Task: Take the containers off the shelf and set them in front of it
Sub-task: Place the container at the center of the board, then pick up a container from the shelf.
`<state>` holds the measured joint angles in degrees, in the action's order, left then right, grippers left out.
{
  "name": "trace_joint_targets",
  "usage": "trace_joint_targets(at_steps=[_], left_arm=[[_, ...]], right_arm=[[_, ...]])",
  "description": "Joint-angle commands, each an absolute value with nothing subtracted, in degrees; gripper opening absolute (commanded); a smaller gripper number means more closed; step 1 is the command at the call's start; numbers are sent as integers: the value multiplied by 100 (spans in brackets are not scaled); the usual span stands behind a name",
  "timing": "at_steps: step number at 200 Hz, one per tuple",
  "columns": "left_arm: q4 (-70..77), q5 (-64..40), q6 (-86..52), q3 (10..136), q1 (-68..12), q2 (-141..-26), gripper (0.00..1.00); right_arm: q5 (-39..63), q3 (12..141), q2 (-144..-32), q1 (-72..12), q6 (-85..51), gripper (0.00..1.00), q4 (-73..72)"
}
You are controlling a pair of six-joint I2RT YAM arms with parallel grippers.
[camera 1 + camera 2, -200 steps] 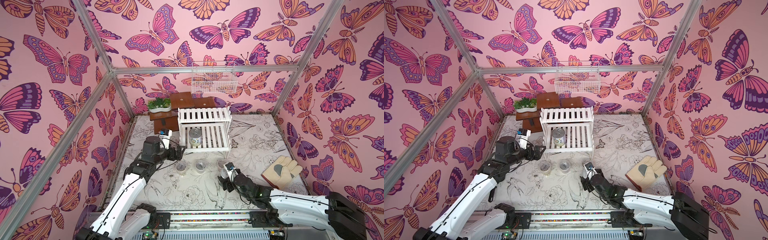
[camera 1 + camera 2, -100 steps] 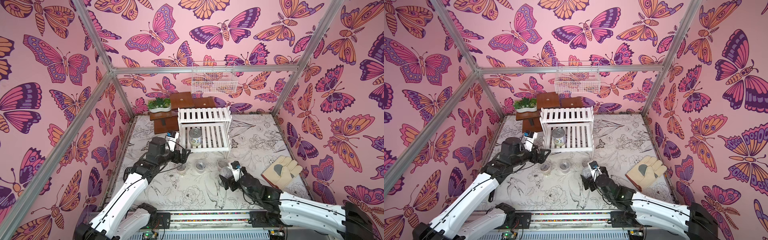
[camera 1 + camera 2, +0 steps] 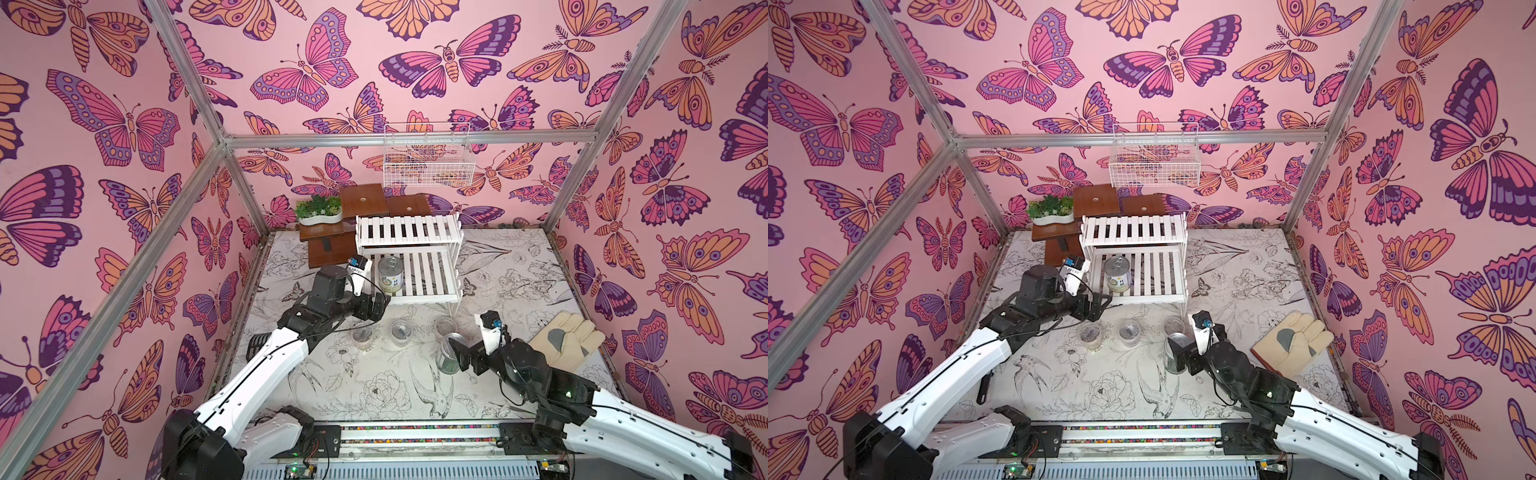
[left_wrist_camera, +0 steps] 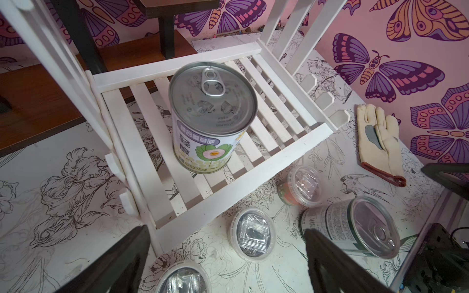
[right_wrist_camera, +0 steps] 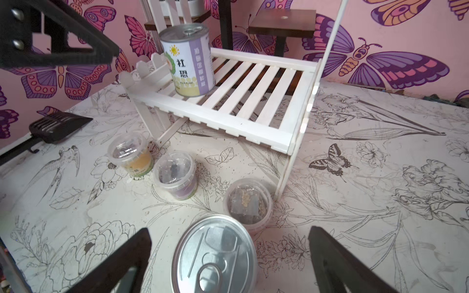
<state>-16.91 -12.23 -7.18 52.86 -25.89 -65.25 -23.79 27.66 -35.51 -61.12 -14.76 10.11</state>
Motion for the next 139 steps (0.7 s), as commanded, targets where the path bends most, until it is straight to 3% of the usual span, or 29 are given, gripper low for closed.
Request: trace_joint_targets(at_steps=[1,49,139], left_arm=[[-1348,-970,-550,5444,-2679,-6747,100],[-779,-571,-500,5510,-2821,-7199,100],[199,-201,-414,5581,-2961,-8124,100]], right_arm=[[-2020,3038,-3509,-5784,-1563,99,1450],[-1411,3128,-3314,-5015,-1622,99,1415],[-1078,3076,-3271,-4468,-1666,99,1404]])
